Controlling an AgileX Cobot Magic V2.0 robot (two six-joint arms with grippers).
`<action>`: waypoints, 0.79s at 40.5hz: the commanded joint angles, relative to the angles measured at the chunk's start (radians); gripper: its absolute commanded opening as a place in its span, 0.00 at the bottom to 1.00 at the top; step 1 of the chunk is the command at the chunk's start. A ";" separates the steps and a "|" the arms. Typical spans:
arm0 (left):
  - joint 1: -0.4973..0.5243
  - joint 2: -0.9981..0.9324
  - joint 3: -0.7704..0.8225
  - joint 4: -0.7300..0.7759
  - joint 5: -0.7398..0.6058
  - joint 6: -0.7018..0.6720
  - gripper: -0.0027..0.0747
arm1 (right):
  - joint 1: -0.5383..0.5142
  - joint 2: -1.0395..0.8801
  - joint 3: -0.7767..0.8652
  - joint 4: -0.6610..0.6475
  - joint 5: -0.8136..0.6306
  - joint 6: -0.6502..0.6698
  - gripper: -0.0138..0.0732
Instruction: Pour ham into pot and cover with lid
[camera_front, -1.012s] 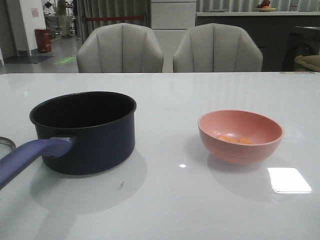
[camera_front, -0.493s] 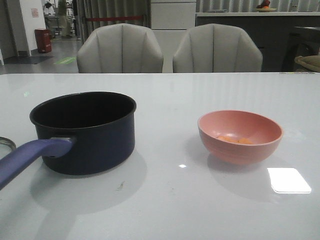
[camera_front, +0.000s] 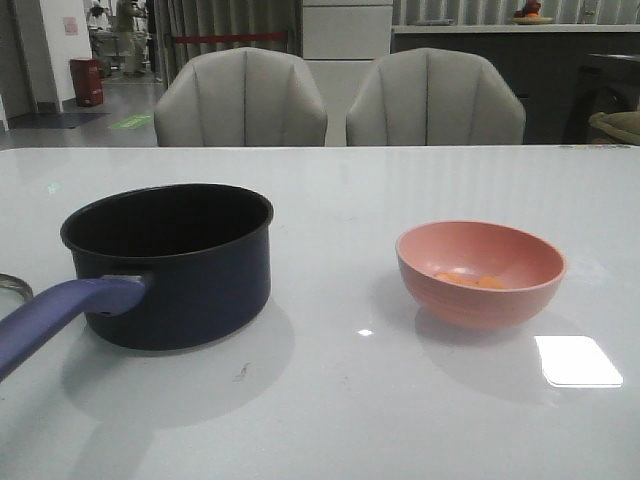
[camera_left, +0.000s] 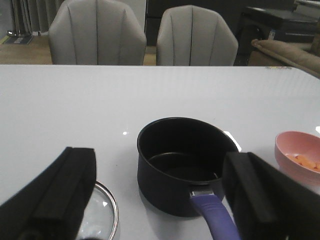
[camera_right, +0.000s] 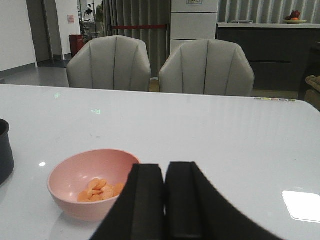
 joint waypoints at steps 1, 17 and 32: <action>-0.007 -0.007 -0.018 -0.014 -0.116 0.000 0.75 | -0.007 -0.020 -0.006 0.000 -0.091 -0.006 0.33; -0.007 -0.005 -0.018 -0.014 -0.106 0.000 0.75 | -0.005 0.204 -0.304 0.001 0.033 0.005 0.33; -0.007 -0.005 -0.018 -0.014 -0.106 0.000 0.75 | -0.005 0.442 -0.377 0.026 0.102 0.006 0.33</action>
